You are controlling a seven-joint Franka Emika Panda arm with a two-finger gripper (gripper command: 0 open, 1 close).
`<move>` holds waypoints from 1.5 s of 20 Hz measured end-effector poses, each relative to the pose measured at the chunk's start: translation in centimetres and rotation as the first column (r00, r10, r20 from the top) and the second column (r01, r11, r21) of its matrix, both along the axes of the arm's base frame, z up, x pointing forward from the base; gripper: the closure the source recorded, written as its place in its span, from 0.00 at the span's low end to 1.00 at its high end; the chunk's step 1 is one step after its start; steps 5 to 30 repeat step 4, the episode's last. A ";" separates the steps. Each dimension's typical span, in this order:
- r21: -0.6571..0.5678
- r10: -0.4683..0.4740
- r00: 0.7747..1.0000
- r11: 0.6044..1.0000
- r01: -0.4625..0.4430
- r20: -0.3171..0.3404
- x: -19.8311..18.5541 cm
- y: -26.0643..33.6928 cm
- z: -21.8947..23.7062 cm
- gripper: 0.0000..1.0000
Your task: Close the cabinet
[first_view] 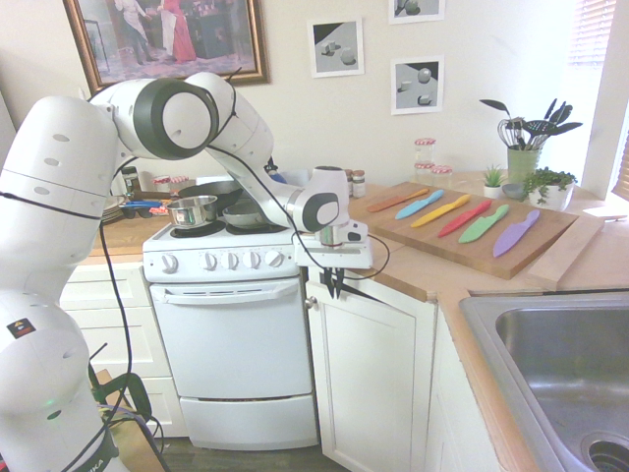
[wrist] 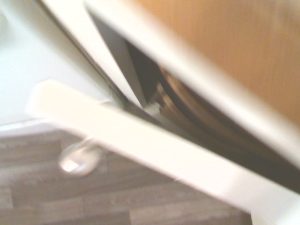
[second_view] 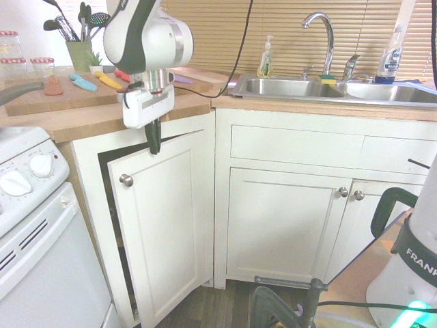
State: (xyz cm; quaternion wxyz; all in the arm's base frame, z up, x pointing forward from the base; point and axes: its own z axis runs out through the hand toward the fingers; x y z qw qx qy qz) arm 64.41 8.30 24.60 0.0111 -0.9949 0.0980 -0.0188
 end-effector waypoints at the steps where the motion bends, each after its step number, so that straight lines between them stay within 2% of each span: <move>1: 0.004 -0.002 1.000 1.000 0.002 0.002 0.2 0.1 0.1 1.00; 30: 0.008 0.000 1.000 1.000 0.000 -0.001 0.1 0.4 0.0 1.00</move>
